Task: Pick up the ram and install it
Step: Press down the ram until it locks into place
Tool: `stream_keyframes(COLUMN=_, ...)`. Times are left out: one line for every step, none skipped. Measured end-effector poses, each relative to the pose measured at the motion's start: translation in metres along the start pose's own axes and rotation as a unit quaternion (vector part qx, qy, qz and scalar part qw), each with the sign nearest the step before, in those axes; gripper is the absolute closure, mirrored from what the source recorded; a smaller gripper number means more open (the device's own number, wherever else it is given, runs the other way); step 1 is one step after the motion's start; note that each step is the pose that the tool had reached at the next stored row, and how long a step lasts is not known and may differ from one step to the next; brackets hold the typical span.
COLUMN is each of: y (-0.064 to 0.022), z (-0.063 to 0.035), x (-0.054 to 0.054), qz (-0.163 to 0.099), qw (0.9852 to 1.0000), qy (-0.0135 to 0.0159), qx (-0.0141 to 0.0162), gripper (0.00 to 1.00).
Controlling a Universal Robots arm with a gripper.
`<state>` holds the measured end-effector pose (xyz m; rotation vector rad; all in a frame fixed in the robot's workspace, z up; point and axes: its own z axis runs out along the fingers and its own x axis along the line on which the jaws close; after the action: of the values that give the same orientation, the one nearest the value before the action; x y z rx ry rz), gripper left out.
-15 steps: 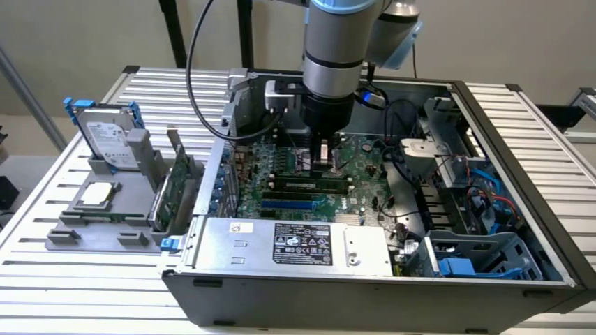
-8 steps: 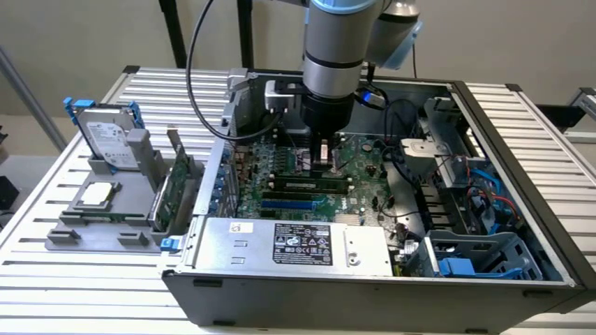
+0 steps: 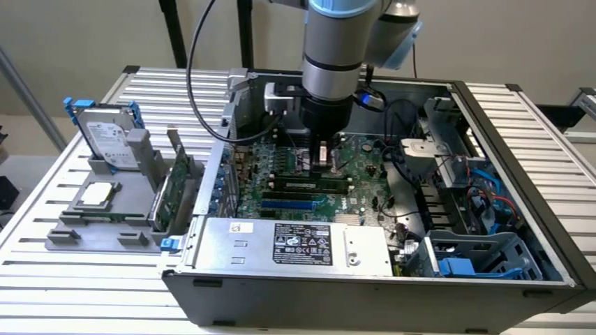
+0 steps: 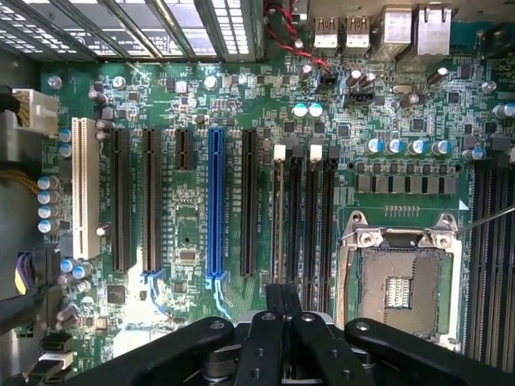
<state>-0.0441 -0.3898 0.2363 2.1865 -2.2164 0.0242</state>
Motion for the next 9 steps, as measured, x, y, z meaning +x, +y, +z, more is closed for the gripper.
stream_keyframes(y=0.0001, z=0.0013, x=0.0, qz=0.0, qw=1.0, qy=0.0, qx=0.0, gripper=1.0)
stream_keyframes(y=0.0002, z=0.0024, x=0.0, qz=0.0, qw=1.0, qy=0.0, qx=0.0, gripper=1.0)
stream_keyframes(y=0.0002, z=0.0037, x=-0.001, qz=0.0, qw=1.0, qy=-0.0001, qx=0.0, gripper=1.0)
stream_keyframes(y=0.0003, z=0.0047, x=-0.001, qz=0.0, qw=1.0, qy=0.0, qx=0.0, gripper=1.0)
stream_keyframes(y=0.0004, z=0.006, x=-0.001, qz=0.0, qw=1.0, qy=0.0003, qx=-0.0001, gripper=1.0)
stream_keyframes(y=0.0005, z=0.0072, x=-0.001, qz=0.0, qw=1.0, qy=0.0007, qx=-0.0002, gripper=1.0)
stream_keyframes(y=0.0006, z=0.0088, x=-0.001, qz=0.0, qw=1.0, qy=0.0007, qx=-0.0001, gripper=1.0)
stream_keyframes(y=0.0008, z=0.0105, x=-0.001, qz=0.0, qw=1.0, qy=0.0007, qx=-0.0001, gripper=1.0)
stream_keyframes(y=0.0009, z=0.0119, x=-0.001, qz=0.0, qw=1.0, qy=0.0006, qx=0.0, gripper=1.0)
